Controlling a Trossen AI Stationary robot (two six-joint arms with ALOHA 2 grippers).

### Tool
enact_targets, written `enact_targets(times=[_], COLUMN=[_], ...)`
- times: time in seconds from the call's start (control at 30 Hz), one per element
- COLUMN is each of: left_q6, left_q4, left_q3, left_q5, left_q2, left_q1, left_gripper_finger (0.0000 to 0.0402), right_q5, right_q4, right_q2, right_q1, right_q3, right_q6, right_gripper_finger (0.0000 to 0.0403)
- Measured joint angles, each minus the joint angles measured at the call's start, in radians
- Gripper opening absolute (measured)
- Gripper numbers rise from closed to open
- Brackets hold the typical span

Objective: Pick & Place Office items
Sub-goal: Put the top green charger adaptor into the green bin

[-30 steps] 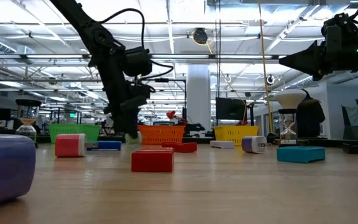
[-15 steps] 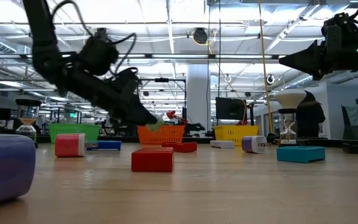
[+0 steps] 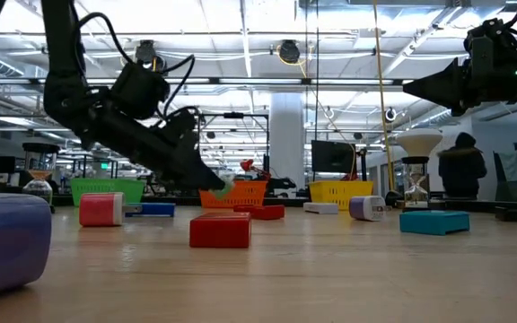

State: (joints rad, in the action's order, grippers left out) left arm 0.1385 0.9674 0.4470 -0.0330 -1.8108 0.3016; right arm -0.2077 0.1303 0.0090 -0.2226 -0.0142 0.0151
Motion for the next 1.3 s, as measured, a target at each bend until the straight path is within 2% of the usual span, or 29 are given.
enact_targets(times=[0.3, 0.63, 1.3], left_q6=[-0.031, -0.056, -0.053], left_q4=[0.031, 0.000, -0.142], left_q3=[0.081, 0.085, 0.086], left_q5=[0.032, 0.037, 0.077], left_q2=[-0.119, -0.120, -0.117], left_q1=[-0.003, -0.003, -0.002], left_gripper_finger=[0.0124, 0.0143, 0.0147], right_q5=[0.000, 0.000, 0.000], right_q4=[0.000, 0.000, 0.000], right_q2=[0.000, 0.000, 0.000], right_q1=[0.000, 0.000, 0.000], right_q3=[0.000, 0.000, 0.000], right_q6=[0.000, 0.000, 0.000], right_gripper_finger=[0.0004, 0.0004, 0.0004])
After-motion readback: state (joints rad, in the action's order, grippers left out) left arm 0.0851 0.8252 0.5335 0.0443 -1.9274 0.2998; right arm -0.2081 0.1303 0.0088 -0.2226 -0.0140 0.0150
